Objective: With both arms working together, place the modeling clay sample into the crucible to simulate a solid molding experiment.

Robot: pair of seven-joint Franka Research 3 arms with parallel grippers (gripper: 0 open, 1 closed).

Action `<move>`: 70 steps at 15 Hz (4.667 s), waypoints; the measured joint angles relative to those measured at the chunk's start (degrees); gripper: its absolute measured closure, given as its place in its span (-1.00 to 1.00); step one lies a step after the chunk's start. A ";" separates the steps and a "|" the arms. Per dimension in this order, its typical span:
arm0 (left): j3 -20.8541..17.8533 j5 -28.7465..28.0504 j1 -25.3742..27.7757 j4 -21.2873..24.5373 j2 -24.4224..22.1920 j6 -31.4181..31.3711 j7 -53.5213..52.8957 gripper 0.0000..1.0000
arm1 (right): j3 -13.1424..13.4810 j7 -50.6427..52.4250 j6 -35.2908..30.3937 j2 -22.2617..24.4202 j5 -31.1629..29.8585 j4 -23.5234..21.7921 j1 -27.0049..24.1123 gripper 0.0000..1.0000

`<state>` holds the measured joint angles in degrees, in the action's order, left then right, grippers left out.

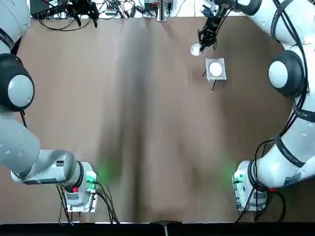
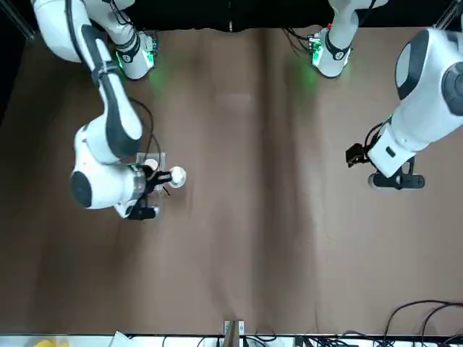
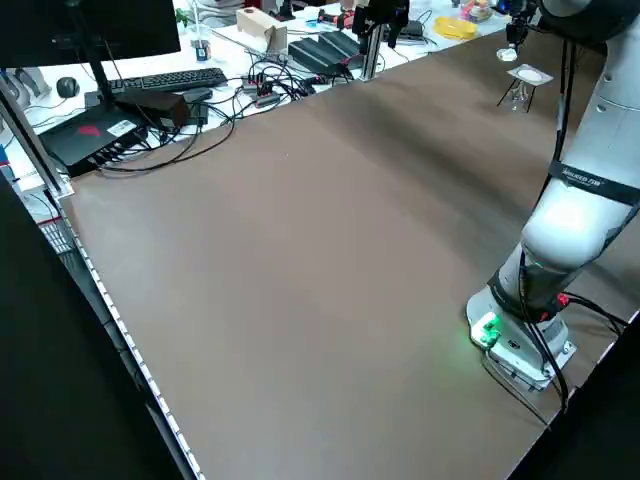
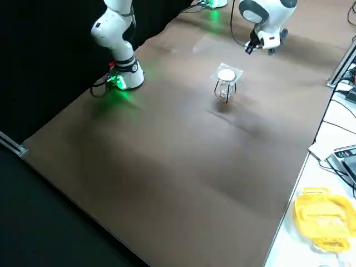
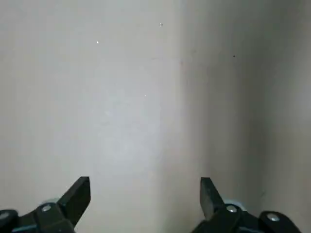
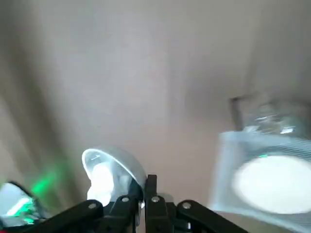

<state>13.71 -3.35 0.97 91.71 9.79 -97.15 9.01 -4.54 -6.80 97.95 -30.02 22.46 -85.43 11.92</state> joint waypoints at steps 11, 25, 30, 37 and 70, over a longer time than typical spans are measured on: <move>-10.50 5.62 -2.44 -3.50 -11.56 13.10 -6.93 -0.99 | -0.01 12.36 -5.14 -0.63 -6.08 -1.81 -6.87 0.88; -11.10 4.91 -4.11 -1.12 -11.88 10.78 -8.62 -1.00 | -0.29 15.49 -5.44 -2.43 -8.92 -4.27 -8.08 0.88; -9.14 4.91 -4.25 -1.12 -11.32 10.32 -8.67 -1.00 | -0.26 15.49 -5.58 -2.45 -8.94 -4.27 -8.13 0.78; -8.67 4.88 -4.03 -1.37 -11.65 10.48 -9.10 -1.00 | -0.23 15.52 -5.59 -2.44 -8.96 -4.13 -8.23 0.65; -7.55 4.29 -3.56 1.82 -11.60 8.88 -9.17 -1.00 | -1.00 6.90 -14.55 13.59 -23.10 7.59 -8.86 -0.15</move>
<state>6.16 0.94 -2.59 93.53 -1.81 -88.26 -0.16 -5.54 0.10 83.40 -16.43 -0.64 -77.83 3.06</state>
